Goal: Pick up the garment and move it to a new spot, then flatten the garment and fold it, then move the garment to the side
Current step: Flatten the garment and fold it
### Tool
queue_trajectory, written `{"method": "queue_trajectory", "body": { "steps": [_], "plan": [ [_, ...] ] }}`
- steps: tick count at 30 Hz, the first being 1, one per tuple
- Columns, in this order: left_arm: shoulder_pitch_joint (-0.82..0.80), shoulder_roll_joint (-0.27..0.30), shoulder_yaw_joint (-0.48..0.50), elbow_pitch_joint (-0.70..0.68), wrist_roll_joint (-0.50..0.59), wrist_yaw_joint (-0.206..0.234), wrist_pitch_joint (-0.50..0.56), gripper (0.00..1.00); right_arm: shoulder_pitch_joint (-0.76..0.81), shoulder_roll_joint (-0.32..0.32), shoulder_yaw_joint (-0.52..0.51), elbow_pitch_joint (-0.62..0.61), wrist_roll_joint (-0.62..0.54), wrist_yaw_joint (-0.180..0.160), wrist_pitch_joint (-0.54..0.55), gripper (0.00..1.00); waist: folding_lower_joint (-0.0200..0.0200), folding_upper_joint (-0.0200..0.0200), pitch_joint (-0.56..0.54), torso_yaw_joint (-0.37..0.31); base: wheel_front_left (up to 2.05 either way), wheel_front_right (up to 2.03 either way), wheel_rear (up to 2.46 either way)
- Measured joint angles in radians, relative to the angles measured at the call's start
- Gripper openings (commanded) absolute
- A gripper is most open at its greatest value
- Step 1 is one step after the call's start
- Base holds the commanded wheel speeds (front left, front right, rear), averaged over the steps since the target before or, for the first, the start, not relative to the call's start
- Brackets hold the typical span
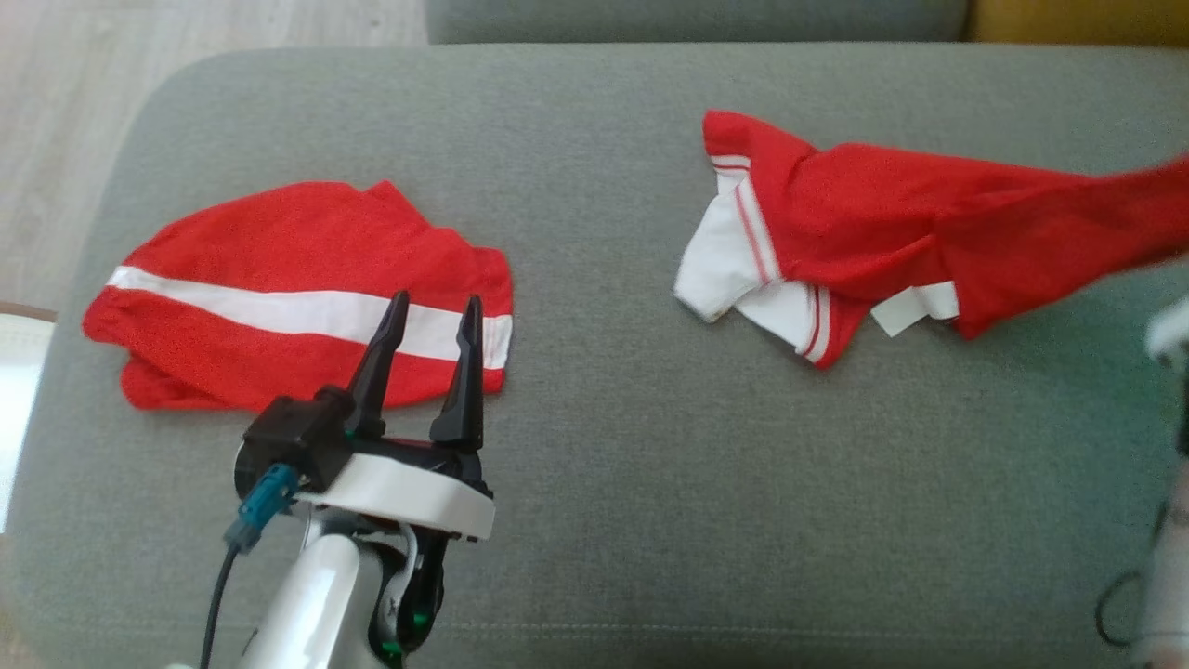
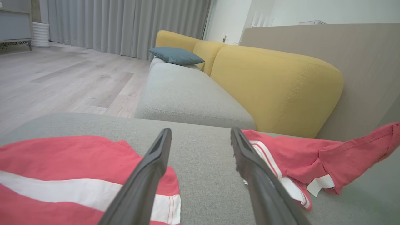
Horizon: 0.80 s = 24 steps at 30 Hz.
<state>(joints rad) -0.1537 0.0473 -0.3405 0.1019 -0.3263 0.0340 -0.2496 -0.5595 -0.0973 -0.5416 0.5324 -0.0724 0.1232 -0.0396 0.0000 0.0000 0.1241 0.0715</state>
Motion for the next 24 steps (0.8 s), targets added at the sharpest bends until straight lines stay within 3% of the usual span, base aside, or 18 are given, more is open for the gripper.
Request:
{"method": "queue_trajectory", "body": {
  "steps": [1, 4, 9, 16, 24],
  "plan": [
    [-0.002, 0.0, -0.002, 0.002, 0.003, 0.0, 0.0, 1.0, 0.01, 0.006, -0.048, 0.002, -0.041, 0.0, 0.018, 1.0, 0.0, 0.0, 0.005, -0.006, 0.0, 0.0, 0.0],
    [-0.01, 0.0, -0.005, 0.004, 0.007, 0.0, 0.0, 1.0, 0.018, 0.027, -0.146, -0.008, -0.118, 0.0, 0.03, 1.0, 0.0, 0.0, 0.018, -0.021, 0.0, 0.0, 0.0],
    [-0.019, 0.0, -0.005, 0.012, 0.007, -0.008, 0.0, 1.0, 0.015, 0.049, -0.115, -0.046, -0.146, 0.0, -0.025, 1.0, 0.0, 0.0, 0.021, -0.037, 0.0, 0.0, 0.0],
    [-0.018, 0.0, -0.001, 0.016, 0.008, -0.008, 0.0, 1.0, 0.065, 0.05, 0.234, -0.108, 0.072, 0.0, -0.155, 1.0, 0.0, 0.0, -0.008, -0.05, 0.0, 0.0, 0.0],
    [-0.007, 0.0, -0.001, 0.003, 0.008, -0.007, 0.0, 1.0, 0.339, 0.049, 0.544, -0.287, 0.221, 0.0, -0.2, 1.0, 0.0, 0.0, -0.054, -0.062, 0.0, 0.0, 0.0]
  ]
}}
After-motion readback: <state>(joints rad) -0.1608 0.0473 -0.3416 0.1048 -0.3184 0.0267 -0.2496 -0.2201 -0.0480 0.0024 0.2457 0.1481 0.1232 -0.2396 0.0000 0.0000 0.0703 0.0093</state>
